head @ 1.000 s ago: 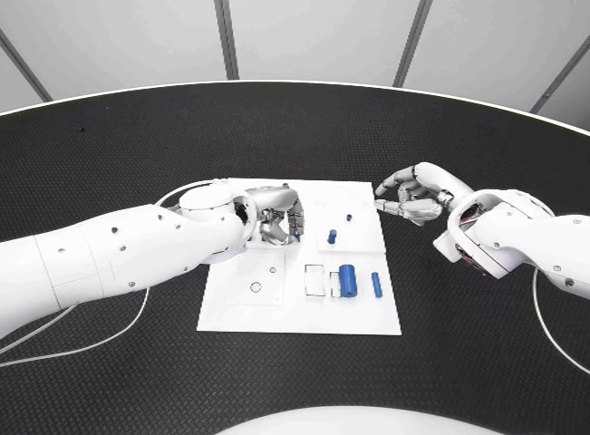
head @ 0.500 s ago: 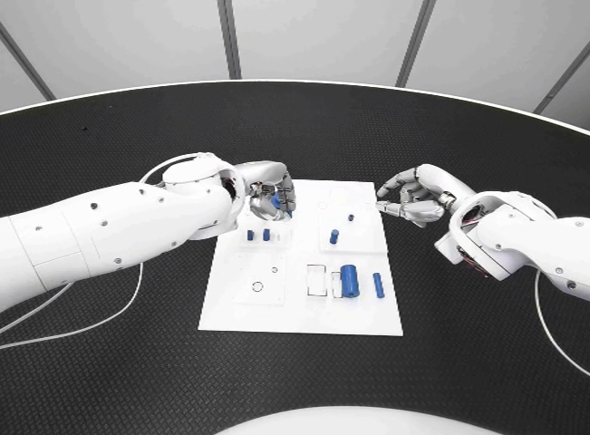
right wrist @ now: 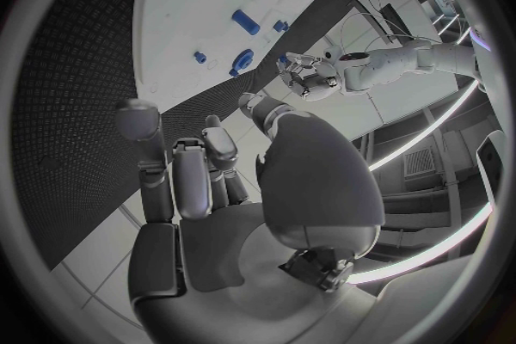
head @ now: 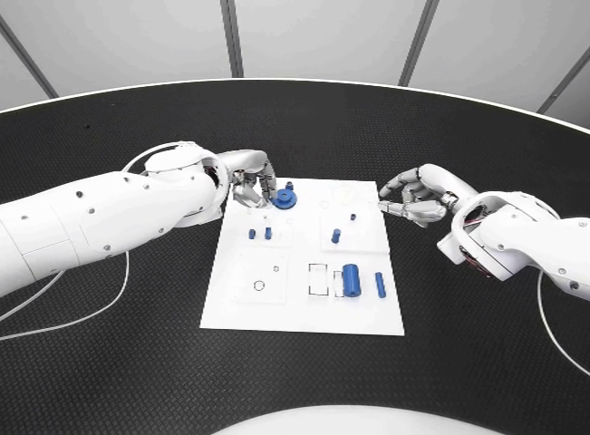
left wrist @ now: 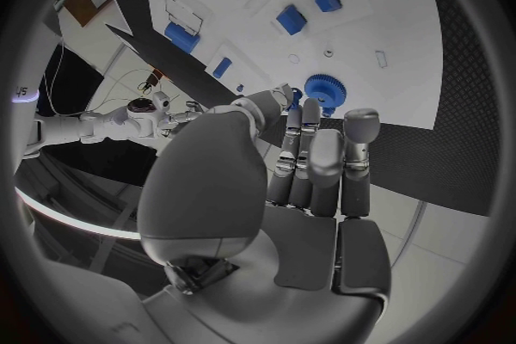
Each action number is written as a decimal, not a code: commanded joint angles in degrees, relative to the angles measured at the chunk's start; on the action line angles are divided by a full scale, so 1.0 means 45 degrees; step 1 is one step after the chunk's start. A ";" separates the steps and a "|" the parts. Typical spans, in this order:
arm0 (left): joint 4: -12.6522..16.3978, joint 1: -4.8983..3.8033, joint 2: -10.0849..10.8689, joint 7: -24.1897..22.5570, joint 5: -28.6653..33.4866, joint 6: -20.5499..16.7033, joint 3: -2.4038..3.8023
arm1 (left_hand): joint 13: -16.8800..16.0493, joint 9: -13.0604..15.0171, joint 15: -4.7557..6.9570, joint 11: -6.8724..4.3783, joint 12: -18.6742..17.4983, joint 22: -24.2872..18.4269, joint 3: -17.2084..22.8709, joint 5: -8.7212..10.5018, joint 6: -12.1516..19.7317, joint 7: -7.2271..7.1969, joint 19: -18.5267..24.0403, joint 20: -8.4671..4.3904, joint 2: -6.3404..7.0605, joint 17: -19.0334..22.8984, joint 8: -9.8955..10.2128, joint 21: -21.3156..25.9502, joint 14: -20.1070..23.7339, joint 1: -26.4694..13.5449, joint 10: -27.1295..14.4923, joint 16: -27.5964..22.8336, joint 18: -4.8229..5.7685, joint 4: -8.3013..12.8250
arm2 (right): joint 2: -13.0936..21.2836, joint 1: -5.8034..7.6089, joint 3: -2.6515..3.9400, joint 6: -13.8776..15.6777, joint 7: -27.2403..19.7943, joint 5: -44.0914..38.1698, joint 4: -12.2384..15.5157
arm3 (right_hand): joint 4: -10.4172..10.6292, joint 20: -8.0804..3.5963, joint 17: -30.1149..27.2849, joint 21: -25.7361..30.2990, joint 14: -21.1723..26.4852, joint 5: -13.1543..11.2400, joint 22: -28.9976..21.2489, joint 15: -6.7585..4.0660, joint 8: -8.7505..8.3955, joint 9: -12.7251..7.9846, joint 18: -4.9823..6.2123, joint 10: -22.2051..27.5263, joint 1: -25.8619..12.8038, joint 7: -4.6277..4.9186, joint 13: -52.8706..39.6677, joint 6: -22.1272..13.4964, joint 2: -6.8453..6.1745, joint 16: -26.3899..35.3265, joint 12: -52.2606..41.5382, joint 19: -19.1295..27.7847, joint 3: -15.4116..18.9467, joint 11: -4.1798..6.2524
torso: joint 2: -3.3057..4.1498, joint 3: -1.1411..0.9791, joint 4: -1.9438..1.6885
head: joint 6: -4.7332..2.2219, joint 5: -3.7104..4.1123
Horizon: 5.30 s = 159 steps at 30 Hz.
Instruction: Assemble the parts on the task board
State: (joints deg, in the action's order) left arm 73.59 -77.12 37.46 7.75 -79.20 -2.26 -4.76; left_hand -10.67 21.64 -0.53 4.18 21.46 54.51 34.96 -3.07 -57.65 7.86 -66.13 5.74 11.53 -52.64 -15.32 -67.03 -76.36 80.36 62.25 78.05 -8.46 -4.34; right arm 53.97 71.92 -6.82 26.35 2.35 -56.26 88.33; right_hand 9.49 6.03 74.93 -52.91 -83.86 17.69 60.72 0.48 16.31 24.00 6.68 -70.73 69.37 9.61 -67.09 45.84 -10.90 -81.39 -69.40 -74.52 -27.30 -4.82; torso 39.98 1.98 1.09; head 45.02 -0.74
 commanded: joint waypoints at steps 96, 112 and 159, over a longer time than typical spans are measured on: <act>-0.1925 0.0817 -0.0888 -0.0257 -0.0513 0.0398 -0.0036 | -0.0040 0.0026 0.0045 0.0025 -0.0114 -0.0014 0.0045 0.0057 -0.0113 0.0038 -0.0091 -0.0001 -0.0014 0.0229 -0.0008 -0.0031 0.0013 0.0090 0.0145 -0.0072 0.0128 0.0175 | 0.0037 -0.0033 0.0000 -0.0027 -0.0016 0.0000 0.0073 | -0.0003 -0.0026 0.0298 0.0036 -0.0585 0.0063 -0.0007 -0.0084 0.0061 -0.0011 0.0199 -0.0051 0.0092 0.0026 -0.0015 -0.0105 -0.0015 0.0047 -0.0028 -0.0017 -0.0082 0.0037 | -0.0002 -0.0009 0.0008 | 0.0316 -0.0086; -0.1908 0.0817 -0.0914 -0.0199 -0.0513 0.0666 -0.0037 | -0.0045 0.0029 0.0046 0.0026 -0.0119 -0.0016 0.0045 0.0058 -0.0126 0.0040 -0.0090 -0.0003 -0.0018 0.0248 -0.0009 -0.0029 0.0017 0.0095 0.0157 -0.0080 0.0128 0.0181 | 0.0073 -0.0033 0.0001 -0.0024 -0.0005 0.0000 0.0102 | -0.0008 -0.0028 0.0307 0.0078 -0.0593 0.0066 -0.0019 -0.0084 0.0079 -0.0031 0.0201 -0.0050 0.0090 0.0030 -0.0007 -0.0130 -0.0007 0.0055 -0.0030 -0.0031 -0.0089 0.0034 | 0.0002 -0.0013 0.0010 | 0.0334 -0.0073; -0.2113 0.0817 -0.0967 -0.0023 -0.0512 0.0748 -0.0044 | -0.0095 -0.0169 -0.0097 0.0205 -0.0355 -0.0219 -0.0002 0.0060 0.0563 0.0287 0.0063 0.0100 0.0266 0.0301 0.0567 0.0135 0.0076 -0.0032 0.0113 -0.0130 0.0097 0.0168 | 0.0047 -0.0032 0.0001 -0.0027 -0.0013 0.0000 0.0060 | -0.0008 -0.0028 0.0307 0.0078 -0.0593 0.0066 -0.0019 -0.0084 0.0079 -0.0031 0.0201 -0.0050 0.0090 0.0030 -0.0007 -0.0130 -0.0007 0.0055 -0.0030 -0.0031 -0.0089 0.0034 | -0.0008 -0.0010 0.0009 | 0.0389 -0.0059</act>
State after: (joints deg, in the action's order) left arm 64.11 -73.44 33.11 7.65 -81.50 1.13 -4.96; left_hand -11.04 20.97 -0.74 4.82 20.18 53.58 34.94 -3.07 -55.58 9.10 -65.93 5.94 12.28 -51.26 -13.11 -66.79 -76.15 80.13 62.85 77.65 -8.46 -3.71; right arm 54.19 71.77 -6.81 26.22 2.29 -56.26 88.60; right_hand 9.49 6.03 74.91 -52.91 -83.86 17.69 60.72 0.48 16.31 23.92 6.68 -70.73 69.37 9.81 -67.08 45.64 -10.89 -81.39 -69.40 -74.52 -27.30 -4.82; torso 39.95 1.93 1.13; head 46.76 -1.00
